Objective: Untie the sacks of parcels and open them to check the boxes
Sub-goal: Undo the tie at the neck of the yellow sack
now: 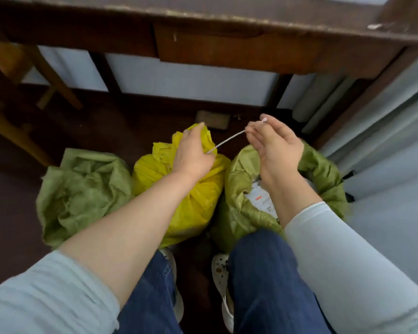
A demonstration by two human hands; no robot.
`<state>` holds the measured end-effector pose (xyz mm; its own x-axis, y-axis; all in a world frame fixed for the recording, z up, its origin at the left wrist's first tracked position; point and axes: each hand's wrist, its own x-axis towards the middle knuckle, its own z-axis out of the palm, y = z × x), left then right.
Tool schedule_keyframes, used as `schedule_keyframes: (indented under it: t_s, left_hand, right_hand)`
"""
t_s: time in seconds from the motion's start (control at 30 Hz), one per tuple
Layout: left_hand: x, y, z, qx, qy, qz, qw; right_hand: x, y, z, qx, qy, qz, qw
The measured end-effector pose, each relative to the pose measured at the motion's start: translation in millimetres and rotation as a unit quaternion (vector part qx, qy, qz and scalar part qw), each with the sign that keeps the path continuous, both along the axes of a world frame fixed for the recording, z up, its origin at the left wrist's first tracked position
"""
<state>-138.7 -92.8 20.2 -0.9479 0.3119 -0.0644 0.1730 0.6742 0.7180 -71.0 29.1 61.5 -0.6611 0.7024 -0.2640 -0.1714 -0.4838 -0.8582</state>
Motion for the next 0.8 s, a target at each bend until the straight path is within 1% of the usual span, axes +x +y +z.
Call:
schedule_keyframes:
  t_s: [0.07, 0.13, 0.17, 0.2, 0.33, 0.4, 0.47, 0.53, 0.6, 0.73, 0.8]
  left_hand:
    - [16, 13, 26, 0.081, 0.031, -0.034, 0.996]
    - [28, 25, 54, 0.177, 0.028, -0.051, 0.983]
    - [33, 30, 67, 0.205, 0.028, -0.063, 0.976]
    - [36, 36, 80, 0.213, 0.038, -0.081, 0.973]
    - [38, 58, 131, 0.188, 0.107, -0.133, 0.967]
    - [34, 73, 158, 0.187, 0.147, -0.125, 0.963]
    - [26, 90, 188, 0.199, 0.17, -0.086, 0.961]
    - [18, 107, 216, 0.21, 0.161, -0.037, 0.964]
    - [9, 122, 234, 0.201, 0.135, -0.009, 0.97]
    - [-9, 150, 242, 0.165, 0.124, -0.029, 0.978]
    - [-16, 158, 241, 0.16, 0.118, -0.037, 0.979]
  right_hand:
    - [13, 6, 27, 0.008, 0.008, -0.009, 1.0]
    - [25, 14, 53, 0.017, 0.013, -0.021, 1.0]
    - [31, 20, 65, 0.024, 0.018, -0.028, 0.999]
    - [37, 27, 76, 0.034, 0.022, -0.034, 0.999]
    - [50, 58, 118, 0.078, 0.021, -0.065, 0.995]
    - [51, 73, 137, 0.093, 0.024, -0.078, 0.992]
    - [47, 88, 155, 0.085, 0.041, -0.093, 0.991]
    - [42, 104, 172, 0.055, 0.077, -0.119, 0.988]
    - [36, 119, 187, 0.035, 0.102, -0.15, 0.983]
    - [9, 140, 207, 0.03, 0.11, -0.191, 0.975]
    - [-9, 148, 210, 0.042, 0.079, -0.198, 0.976]
